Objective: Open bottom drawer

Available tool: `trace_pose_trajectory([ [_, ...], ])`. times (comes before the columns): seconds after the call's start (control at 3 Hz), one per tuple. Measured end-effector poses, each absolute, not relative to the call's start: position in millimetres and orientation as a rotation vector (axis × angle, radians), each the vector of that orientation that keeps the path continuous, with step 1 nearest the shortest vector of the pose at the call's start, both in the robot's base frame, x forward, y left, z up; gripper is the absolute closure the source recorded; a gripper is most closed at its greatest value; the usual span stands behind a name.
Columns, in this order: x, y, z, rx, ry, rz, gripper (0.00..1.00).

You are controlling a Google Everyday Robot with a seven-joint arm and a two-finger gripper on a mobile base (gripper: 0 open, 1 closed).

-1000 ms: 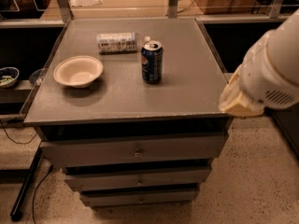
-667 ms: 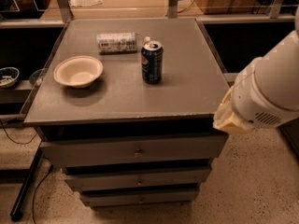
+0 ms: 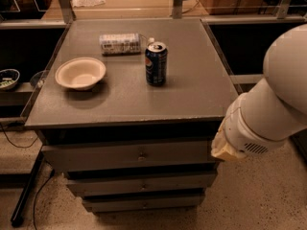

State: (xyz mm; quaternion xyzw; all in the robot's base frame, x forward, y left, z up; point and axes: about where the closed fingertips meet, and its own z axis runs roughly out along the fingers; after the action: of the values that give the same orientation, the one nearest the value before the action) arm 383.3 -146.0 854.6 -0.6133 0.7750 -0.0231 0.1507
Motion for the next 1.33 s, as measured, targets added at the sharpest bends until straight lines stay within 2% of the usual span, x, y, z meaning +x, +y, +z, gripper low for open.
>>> trace_pose_trajectory([
  [0.33, 376.3, -143.2, 848.3, -1.757, 2.229, -0.044, 1.0],
  [1.33, 353.9, -120.4, 689.8, -1.772, 2.318, 0.2, 1.0],
])
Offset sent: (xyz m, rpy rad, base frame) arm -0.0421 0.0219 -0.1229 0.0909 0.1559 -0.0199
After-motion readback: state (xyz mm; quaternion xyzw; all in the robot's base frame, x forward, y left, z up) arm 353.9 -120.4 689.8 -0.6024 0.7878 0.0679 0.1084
